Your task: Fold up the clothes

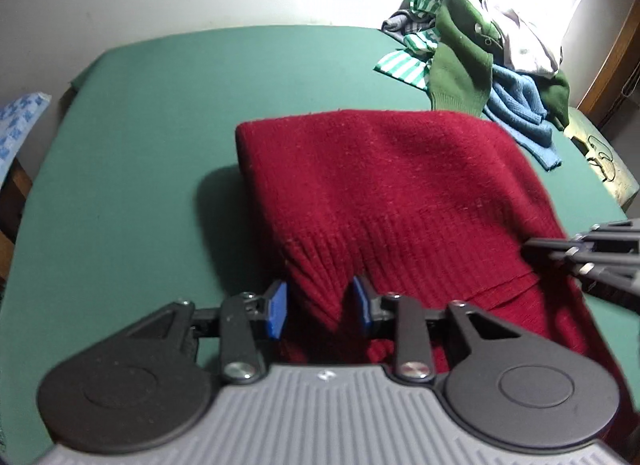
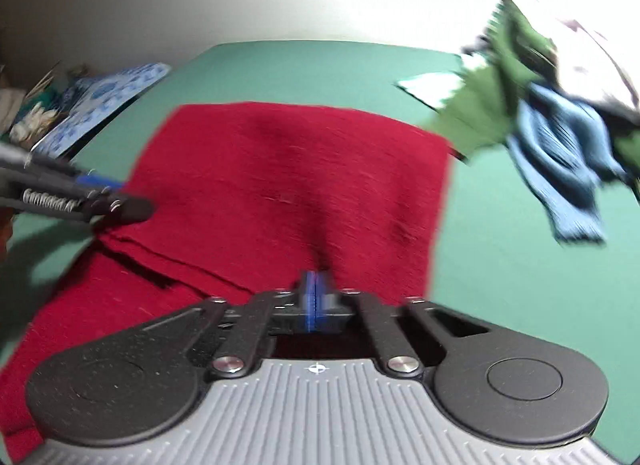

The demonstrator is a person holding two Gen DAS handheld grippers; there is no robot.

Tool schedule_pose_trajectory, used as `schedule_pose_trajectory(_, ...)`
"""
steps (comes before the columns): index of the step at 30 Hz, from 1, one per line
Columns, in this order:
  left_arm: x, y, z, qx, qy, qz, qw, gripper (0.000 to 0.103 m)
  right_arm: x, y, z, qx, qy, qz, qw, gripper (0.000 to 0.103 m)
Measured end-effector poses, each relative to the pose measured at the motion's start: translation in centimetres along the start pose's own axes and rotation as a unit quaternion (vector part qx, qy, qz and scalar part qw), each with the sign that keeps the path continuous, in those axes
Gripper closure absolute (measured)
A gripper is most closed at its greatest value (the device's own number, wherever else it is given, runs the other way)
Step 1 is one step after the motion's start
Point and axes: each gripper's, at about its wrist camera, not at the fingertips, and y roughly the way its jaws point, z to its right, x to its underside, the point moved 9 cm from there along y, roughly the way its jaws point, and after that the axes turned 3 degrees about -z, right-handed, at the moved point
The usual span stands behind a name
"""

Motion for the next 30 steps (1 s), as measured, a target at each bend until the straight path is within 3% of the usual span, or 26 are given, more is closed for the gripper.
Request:
schedule_pose_trajectory(4,0.0,-0.2,-0.7,-0.011,0.003,-0.011,0.9999,0.059,-0.5,-0.8,1.1,-0.009,0.033,0.001,0.999,0.103)
schedule_pose_trajectory(6,-0.3,-0.8,-0.9,-0.013,0.001,-0.009,0.9999,0.064,-1.2,-2.0,1.1,-0.038,0.046,0.025,0.998,0.102)
schedule_pose_trajectory(9,-1.1,-1.9,-0.7,-0.026,0.005,0.015,0.9995,0.069,-1.0,-1.6,1.5,-0.009,0.041,0.032,0.999,0.092)
schedule_pose_trajectory(13,-1.4,-1.8,-1.0,-0.046,0.014,0.01,0.9988,0.068,-0.8,0.1,2.9,0.009,0.056,0.006,0.998,0.099)
schedule_pose_trajectory(15,-1.8,-2.2,-1.5,-0.045,0.008,0.014,0.9988,0.069,-1.9,0.6,2.9,0.007,0.06,0.017,0.998,0.097)
schedule_pose_trajectory(19,-4.7,-3.7,-0.8,-0.025,0.01,0.062,0.9977,0.069,-4.3,1.5,3.0,0.004,0.068,0.038,0.997,0.09)
schedule_pose_trajectory(25,-6.5,1.6,1.3,-0.041,0.021,0.045,0.9979,0.068,-7.5,3.0,2.9,0.01,0.06,0.068,0.996,0.091)
schedule_pose_trajectory(27,-6.0,3.2,0.8,-0.056,0.023,0.031,0.9976,0.064,-7.0,3.8,3.6,0.044,0.039,0.053,0.997,0.091)
schedule_pose_trajectory(30,-5.4,3.2,0.6,-0.056,0.042,0.044,0.9966,0.061,-6.1,4.1,5.6,0.034,0.055,0.047,0.997,0.094)
